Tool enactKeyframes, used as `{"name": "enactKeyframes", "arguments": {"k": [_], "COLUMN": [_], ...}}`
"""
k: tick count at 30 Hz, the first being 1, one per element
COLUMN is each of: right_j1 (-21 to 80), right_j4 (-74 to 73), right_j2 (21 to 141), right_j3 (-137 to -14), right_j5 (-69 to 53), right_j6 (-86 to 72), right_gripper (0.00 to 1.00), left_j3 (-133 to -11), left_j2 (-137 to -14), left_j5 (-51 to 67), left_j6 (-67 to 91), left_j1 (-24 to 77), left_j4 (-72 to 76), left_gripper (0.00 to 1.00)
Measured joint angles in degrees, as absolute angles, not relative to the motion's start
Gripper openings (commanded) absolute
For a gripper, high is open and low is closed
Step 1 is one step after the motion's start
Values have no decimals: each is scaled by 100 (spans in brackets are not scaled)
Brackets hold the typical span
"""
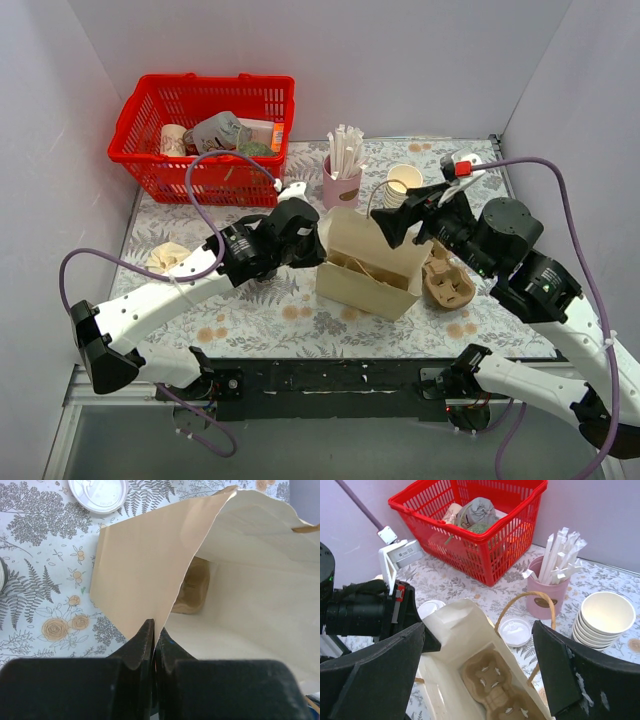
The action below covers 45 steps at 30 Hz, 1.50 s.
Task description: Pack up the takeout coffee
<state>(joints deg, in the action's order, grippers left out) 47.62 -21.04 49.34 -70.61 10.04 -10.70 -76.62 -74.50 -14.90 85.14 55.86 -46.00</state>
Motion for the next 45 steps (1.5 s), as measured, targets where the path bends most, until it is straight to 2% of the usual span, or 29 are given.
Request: {"name": "enactKeyframes", "arguments": {"k": [5, 8, 9, 12, 13, 16, 21, 26, 29, 32, 35, 39, 45], "right_j1": [4762, 4762, 4762, 4762, 4762, 4762, 4759, 4757, 4746, 4742, 4748, 4746, 4748], "right_j4": [-2418, -2637, -2707, -2832, -2875, -2974, -3199, -3815, -4117, -4224, -4244, -4405, -4508], "right_j2": [4945, 5024, 5039, 5043, 5041, 5022, 5083, 5660, 6361, 7341, 7964, 8200, 7518], "right_j3": [-7391, -7570, -7614, -7664, -7675, -7675, -7791, -8440, -9233, -10173, -10565, -10221, -8836], "right_j5": [1417, 1702, 1789, 1942, 1979, 2069, 2112, 1992, 1461, 764, 368, 443, 1310], "right_j6": [-1170, -1229, -1240, -1269, -1284, -1330, -1334, -1306, -1219, -1155, -1140, -1194, -1409], "right_gripper": [95, 95, 95, 95, 95, 95, 96, 97, 95, 93, 92, 92, 92], "left_j3": [-7690, -7769, -7787, -7795, -7802, -7894, -8128, -8722, -8724, -8117, -7520, -7378, -7522], "left_j2": [-7450, -7452, -7452, -7450, -7450, -7441, -7177, -6866, -6799, -6698, -6733, -6991, -7422], "left_j5": [-1579, -1673, -1706, -1785, -1813, -1929, -2069, -2390, -2408, -2134, -1763, -1345, -1098], "left_j6": [8818, 9109, 9196, 9404, 9472, 9609, 9653, 9745, 9776, 9653, 9513, 9330, 9111], "left_j1": [5586, 5586, 5586, 5583, 5586, 5586, 5586, 5476, 4893, 3957, 3267, 3074, 3081], "left_j4": [-4877, -5186, -5262, -5446, -5518, -5778, -6003, -6431, -6598, -6497, -6460, -6272, -5800], "left_gripper": [0, 23, 48, 69, 82, 98, 98, 98, 98, 98, 98, 97, 79]}}
